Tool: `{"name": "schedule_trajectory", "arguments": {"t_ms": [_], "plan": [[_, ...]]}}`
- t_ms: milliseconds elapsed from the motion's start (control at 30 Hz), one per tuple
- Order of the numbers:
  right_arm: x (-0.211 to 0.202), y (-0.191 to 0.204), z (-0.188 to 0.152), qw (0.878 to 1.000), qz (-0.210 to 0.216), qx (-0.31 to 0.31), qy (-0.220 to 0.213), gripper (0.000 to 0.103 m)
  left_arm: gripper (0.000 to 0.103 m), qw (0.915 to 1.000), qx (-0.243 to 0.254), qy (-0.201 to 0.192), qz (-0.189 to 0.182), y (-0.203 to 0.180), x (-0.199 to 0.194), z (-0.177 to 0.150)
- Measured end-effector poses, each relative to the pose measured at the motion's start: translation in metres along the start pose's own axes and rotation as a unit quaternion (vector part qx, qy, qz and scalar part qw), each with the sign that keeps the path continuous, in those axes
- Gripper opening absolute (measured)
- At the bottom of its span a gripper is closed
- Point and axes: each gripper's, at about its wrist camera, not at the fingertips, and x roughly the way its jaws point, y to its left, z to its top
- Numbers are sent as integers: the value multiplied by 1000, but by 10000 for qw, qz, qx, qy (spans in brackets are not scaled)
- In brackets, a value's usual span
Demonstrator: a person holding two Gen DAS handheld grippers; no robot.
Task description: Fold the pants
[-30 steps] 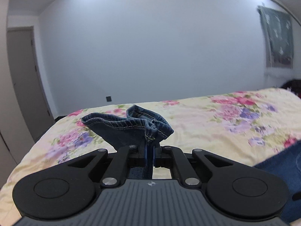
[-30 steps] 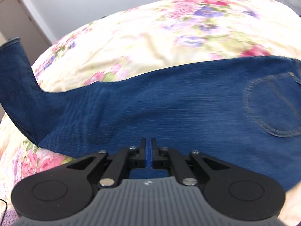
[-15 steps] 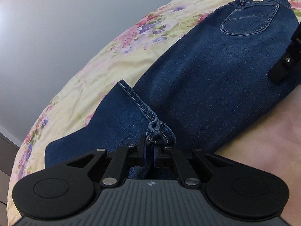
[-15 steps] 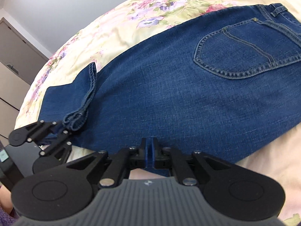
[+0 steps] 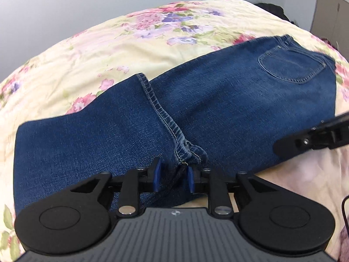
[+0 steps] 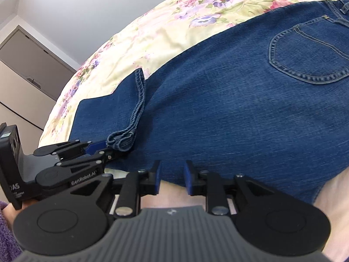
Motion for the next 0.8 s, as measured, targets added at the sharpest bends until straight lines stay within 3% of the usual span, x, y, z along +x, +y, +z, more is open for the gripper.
{"name": "schedule_trajectory", "arguments": {"t_ms": [33, 67, 100, 133, 233, 400, 633, 800], "plan": [[1, 3, 0, 10000, -3, -8, 7, 20, 56, 9999, 7, -2, -147, 1, -2, 0], [3, 6, 1, 10000, 3, -10, 7, 20, 77, 9990, -54, -24, -453, 3, -5, -1], [2, 8, 0, 10000, 20, 4, 3, 20, 77, 9972, -147, -77, -735, 5, -8, -2], [3, 11, 1, 10000, 47, 36, -2, 22, 77, 9969, -165, -122, -763, 5, -12, -3], [10, 20, 4, 9997, 155, 195, -9, 29, 74, 9985, 55, -241, -485, 6, -22, -8], [28, 31, 5, 9967, 468, 658, 115, 35, 74, 9995, -142, -271, -105, 39, -37, -14], [73, 36, 7, 9805, 931, 1689, 381, 39, 72, 9942, -856, -378, 537, 101, -52, -35], [100, 33, 7, 9705, 857, 2220, 389, 40, 72, 9872, -1301, -555, 735, 135, -63, -50]]}}
